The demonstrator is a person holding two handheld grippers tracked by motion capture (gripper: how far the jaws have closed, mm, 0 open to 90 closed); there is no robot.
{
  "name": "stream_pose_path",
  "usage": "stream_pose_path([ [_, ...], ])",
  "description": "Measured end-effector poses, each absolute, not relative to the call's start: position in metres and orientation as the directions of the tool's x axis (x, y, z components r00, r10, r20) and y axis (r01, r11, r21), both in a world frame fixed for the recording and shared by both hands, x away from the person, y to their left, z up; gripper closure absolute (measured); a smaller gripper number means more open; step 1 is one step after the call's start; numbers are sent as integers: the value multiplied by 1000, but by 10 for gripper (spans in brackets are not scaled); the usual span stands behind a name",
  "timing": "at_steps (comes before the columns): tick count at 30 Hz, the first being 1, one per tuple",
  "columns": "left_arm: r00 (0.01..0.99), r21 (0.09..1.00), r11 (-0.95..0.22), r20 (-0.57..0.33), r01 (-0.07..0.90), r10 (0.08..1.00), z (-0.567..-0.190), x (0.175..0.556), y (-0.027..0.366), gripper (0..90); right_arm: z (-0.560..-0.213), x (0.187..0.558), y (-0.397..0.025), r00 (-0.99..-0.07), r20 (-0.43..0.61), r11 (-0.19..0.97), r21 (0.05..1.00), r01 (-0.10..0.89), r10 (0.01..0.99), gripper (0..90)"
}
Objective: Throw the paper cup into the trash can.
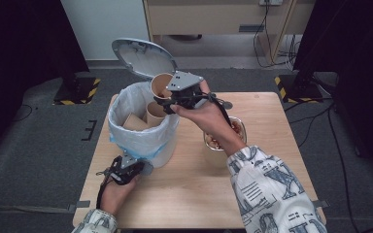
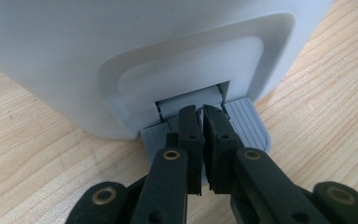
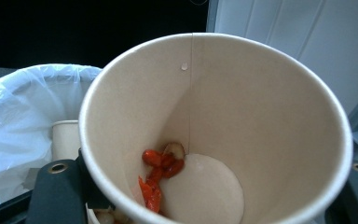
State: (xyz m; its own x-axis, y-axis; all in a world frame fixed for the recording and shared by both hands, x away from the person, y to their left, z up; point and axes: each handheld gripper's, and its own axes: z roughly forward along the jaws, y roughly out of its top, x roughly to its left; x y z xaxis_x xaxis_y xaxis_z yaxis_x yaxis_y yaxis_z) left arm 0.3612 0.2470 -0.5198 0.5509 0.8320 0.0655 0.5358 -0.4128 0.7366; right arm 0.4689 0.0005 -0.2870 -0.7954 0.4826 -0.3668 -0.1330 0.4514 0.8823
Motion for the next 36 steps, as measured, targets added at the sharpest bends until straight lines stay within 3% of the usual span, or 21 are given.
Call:
stream_pose_path([
  [36,552,736,-414,67,536,831,-520,361,247,855,-294,472,26,-835,-311,444,891,-91,454,272],
])
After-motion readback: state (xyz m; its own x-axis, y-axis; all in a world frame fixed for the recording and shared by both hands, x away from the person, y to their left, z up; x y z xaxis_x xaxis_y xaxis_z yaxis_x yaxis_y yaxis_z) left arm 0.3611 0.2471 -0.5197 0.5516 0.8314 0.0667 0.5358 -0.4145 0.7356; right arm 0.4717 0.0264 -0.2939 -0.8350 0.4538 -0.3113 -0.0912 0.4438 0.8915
